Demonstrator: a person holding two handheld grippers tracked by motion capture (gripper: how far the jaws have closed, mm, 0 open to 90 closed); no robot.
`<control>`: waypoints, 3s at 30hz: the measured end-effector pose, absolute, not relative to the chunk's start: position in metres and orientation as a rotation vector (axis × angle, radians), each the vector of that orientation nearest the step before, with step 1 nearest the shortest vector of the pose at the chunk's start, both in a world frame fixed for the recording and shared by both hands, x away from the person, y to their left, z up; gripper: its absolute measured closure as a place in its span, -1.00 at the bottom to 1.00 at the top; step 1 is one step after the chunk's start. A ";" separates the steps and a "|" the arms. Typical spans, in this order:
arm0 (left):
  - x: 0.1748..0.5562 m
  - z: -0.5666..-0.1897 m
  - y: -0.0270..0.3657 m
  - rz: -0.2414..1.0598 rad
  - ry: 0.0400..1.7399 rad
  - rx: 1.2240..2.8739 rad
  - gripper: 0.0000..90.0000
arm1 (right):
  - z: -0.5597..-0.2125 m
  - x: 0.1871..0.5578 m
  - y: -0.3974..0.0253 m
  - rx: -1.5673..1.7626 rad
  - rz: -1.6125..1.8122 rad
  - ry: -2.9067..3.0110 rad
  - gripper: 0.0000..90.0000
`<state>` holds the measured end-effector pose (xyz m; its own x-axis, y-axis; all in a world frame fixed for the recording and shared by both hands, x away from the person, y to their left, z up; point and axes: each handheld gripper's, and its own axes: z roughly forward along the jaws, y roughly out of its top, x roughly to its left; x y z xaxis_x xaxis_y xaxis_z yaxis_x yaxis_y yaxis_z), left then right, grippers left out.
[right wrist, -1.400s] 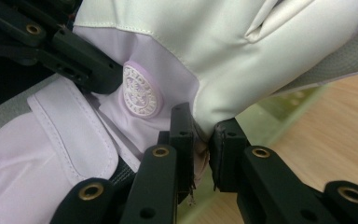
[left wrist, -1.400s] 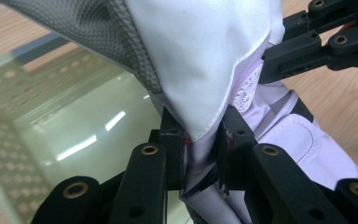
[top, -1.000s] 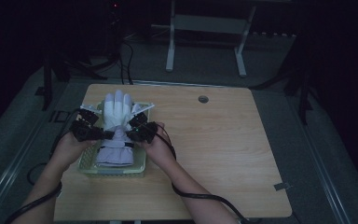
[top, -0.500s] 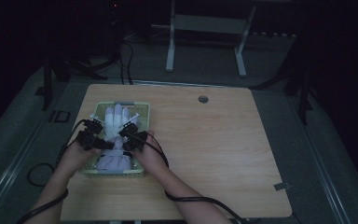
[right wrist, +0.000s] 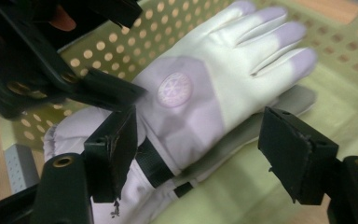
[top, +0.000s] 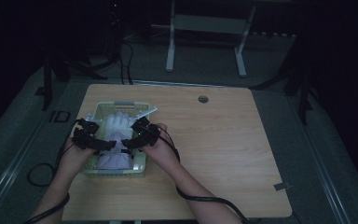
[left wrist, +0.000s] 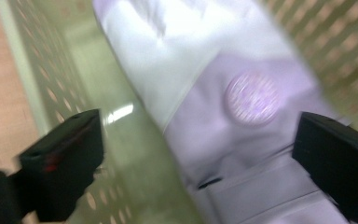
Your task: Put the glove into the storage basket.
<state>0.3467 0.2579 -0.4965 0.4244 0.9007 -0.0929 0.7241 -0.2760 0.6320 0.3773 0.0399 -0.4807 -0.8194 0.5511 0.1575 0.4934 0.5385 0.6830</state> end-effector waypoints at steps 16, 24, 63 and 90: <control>0.307 -0.461 0.240 0.382 1.179 1.844 -0.95 | -0.470 0.375 0.005 0.770 1.231 2.726 -0.70; 0.295 -0.461 0.210 0.333 1.070 1.814 -0.95 | -0.473 0.375 -0.021 0.793 1.227 2.706 -0.70; 0.247 -0.499 0.057 0.054 0.557 1.985 -0.95 | -0.516 0.340 -0.175 0.805 1.210 2.554 -0.70; 0.253 -0.554 0.003 -0.003 0.423 2.058 -0.95 | -0.553 0.325 -0.243 0.821 1.114 2.481 -0.73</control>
